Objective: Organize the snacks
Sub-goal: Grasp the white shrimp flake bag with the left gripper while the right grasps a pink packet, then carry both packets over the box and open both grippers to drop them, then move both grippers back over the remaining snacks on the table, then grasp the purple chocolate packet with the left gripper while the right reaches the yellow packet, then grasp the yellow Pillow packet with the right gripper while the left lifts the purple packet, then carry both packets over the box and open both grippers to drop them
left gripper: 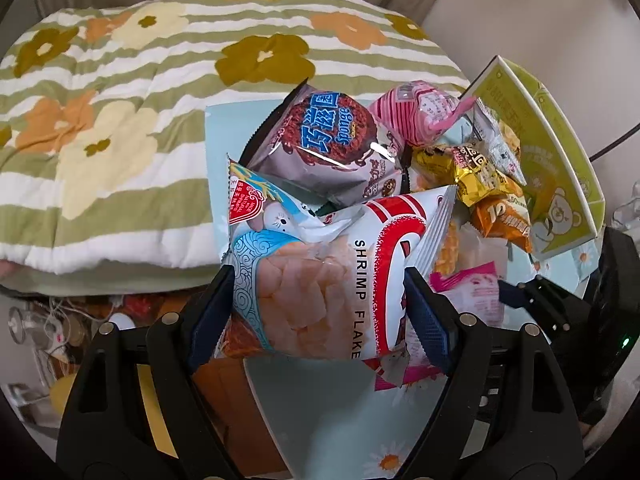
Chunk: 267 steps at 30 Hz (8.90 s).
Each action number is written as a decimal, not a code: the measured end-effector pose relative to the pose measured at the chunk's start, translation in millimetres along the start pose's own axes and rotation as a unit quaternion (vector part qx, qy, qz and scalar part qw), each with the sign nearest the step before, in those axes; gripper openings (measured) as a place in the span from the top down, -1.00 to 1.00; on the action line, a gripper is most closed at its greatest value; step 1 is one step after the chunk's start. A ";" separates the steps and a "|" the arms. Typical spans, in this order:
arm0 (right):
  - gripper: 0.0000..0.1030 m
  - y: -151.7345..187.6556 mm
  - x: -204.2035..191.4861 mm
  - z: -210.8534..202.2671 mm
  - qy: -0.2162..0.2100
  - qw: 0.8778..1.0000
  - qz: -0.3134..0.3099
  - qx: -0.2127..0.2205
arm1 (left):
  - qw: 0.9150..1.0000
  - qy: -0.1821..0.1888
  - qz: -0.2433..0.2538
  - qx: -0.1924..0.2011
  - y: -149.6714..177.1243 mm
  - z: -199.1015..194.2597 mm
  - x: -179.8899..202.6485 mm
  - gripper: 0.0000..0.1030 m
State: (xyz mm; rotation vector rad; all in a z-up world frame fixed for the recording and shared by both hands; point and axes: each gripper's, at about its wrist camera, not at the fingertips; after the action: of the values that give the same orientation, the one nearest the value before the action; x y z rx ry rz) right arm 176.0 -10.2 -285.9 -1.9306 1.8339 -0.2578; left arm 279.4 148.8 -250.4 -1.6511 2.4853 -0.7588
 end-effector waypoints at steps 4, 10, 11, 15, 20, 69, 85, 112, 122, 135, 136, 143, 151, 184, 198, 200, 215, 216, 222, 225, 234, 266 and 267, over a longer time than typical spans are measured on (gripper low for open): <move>0.22 0.6 -4.5 -3.2 -0.019 1.000 -0.002 0.001 | 1.000 0.001 -0.001 0.004 0.7 -5.4 -0.5 -0.54; 0.30 -7.2 -1.5 -26.4 -0.028 0.999 -0.001 0.028 | 1.000 0.000 -0.001 0.019 -1.4 -22.4 4.1 -0.54; 0.30 -10.3 -0.9 -32.2 -0.028 0.999 0.000 0.035 | 1.000 0.001 0.000 0.024 -2.9 -28.1 6.3 -0.54; 0.30 -21.6 7.9 -61.6 -0.029 0.998 0.005 0.061 | 0.999 -0.001 0.002 0.043 -12.9 -47.8 17.2 -0.54; 0.30 -41.7 30.9 -108.4 -0.031 0.994 0.013 0.104 | 0.997 -0.008 0.006 0.076 -34.6 -76.8 39.7 -0.54; 0.30 -88.5 376.7 -195.2 -0.016 0.992 0.079 0.098 | 0.998 0.000 0.017 0.061 -229.1 56.0 366.8 -0.98; -0.62 -102.2 374.3 -162.4 -0.016 0.994 0.070 0.086 | 0.997 -0.007 0.010 0.071 -185.5 28.8 359.2 -0.98; -0.90 -90.5 314.1 -233.3 -0.105 0.982 -0.027 0.154 | 0.976 -0.131 -0.090 0.146 -81.9 -85.6 321.2 -0.98; -0.90 -94.8 249.6 -210.7 -0.132 0.980 -0.065 0.136 | 0.965 -0.160 -0.150 0.142 -38.1 -110.5 251.5 -0.98; -0.90 -97.6 154.6 -146.2 -0.131 0.988 -0.034 0.075 | 0.977 -0.116 -0.150 0.095 -17.7 -92.5 140.9 -0.98; -0.90 -97.7 150.3 -142.6 -0.128 0.989 -0.032 0.071 | 0.978 -0.110 -0.151 0.090 -16.3 -89.5 132.9 -0.98; -0.90 -101.5 116.2 -98.7 -0.096 0.995 0.006 0.037 | 0.986 -0.079 -0.131 0.067 -20.2 -68.7 89.0 -0.98; -0.90 -105.2 93.1 -54.8 -0.058 0.997 0.046 0.009 | 0.997 -0.057 -0.049 0.022 -62.7 -23.6 45.8 -0.98; -0.90 -110.2 100.1 27.9 -0.025 0.995 0.070 -0.073 | 0.983 -0.043 0.150 -0.101 -122.0 117.6 43.0 -1.00; -0.90 -113.9 98.2 35.5 -0.028 0.993 0.076 -0.081 | 0.967 -0.085 0.192 -0.144 -120.5 134.5 47.7 -0.93; -0.90 -114.2 96.5 37.8 -0.023 0.994 0.071 -0.081 | 0.970 -0.085 0.183 -0.136 -121.2 129.8 44.8 -0.83; -0.45 -114.2 86.0 53.1 0.016 0.995 0.044 -0.086 | 0.980 -0.075 0.152 -0.109 -114.7 104.1 39.6 -0.51; -0.24 -113.8 86.2 55.0 0.006 0.995 0.048 -0.093 | 0.981 -0.072 0.148 -0.106 -114.0 101.1 39.2 -0.51; -0.17 -109.2 83.9 45.3 -0.001 0.996 0.055 -0.076 | 0.985 -0.069 0.128 -0.089 -112.8 84.0 37.1 -0.50; -0.16 -108.6 83.5 35.2 -0.006 0.996 0.056 -0.065 | 0.988 -0.067 0.115 -0.080 -112.6 73.6 35.8 -0.50; -0.15 -105.8 81.9 -17.0 -0.018 0.998 0.053 -0.028 | 0.992 -0.064 0.104 -0.038 -114.6 32.4 51.7 -0.50; -0.15 -70.3 341.4 -227.6 -0.030 0.988 0.080 0.126 | 0.989 -0.024 0.139 0.054 -178.4 9.5 388.2 -0.50; -0.15 -69.6 350.0 -226.9 -0.032 0.989 0.082 0.122 | 0.989 -0.022 0.138 0.043 -176.4 20.0 399.2 -0.50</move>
State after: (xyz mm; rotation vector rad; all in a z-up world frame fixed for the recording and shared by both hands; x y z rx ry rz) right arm 170.9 -398.2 -117.8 -1.5964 1.8133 -0.3460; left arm 266.6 -263.6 -106.7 -1.2452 2.5364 -0.7740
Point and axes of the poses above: each gripper's, at about its wrist camera, not at the fingertips, and z roughly the way its jaws point, x to its right, y to its underside, and after that the axes turned 7 degrees about z, right-handed
